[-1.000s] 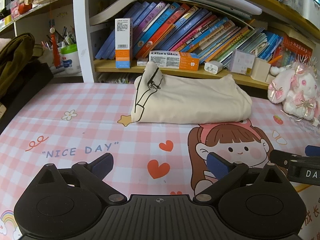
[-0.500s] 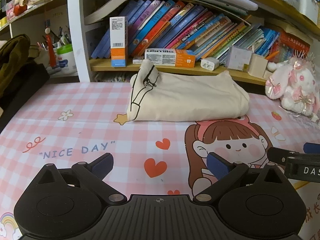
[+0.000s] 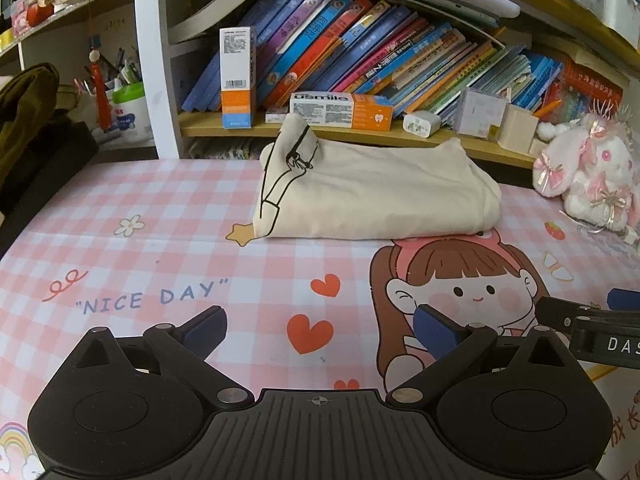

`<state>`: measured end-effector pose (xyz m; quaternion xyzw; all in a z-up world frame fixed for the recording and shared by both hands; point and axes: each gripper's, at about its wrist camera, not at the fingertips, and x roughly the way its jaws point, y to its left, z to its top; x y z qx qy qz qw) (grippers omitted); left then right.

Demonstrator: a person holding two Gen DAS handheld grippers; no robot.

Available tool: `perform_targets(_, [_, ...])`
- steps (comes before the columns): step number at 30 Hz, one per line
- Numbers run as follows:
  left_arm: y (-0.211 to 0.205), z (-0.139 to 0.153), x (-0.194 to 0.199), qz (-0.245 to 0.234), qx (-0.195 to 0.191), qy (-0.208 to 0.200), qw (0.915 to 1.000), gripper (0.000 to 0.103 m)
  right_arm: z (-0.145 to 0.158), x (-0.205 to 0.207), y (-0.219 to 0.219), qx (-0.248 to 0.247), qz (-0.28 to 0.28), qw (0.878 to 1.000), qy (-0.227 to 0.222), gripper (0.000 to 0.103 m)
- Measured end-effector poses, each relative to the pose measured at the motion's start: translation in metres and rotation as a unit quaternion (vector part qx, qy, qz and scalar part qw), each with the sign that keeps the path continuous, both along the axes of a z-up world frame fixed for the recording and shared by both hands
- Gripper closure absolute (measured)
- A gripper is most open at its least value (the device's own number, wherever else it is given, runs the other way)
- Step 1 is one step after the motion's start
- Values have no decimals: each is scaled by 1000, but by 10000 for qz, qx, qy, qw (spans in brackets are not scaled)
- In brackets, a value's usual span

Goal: Fold clothes

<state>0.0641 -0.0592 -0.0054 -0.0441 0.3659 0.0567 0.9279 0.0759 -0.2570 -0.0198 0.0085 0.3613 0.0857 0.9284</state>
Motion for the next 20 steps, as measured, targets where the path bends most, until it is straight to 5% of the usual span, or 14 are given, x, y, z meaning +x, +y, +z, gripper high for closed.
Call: perform_targets(20, [-1, -1, 0, -40, 9, -11, 10000, 2, -3, 1, 1, -12, 16, 10000, 35, 0])
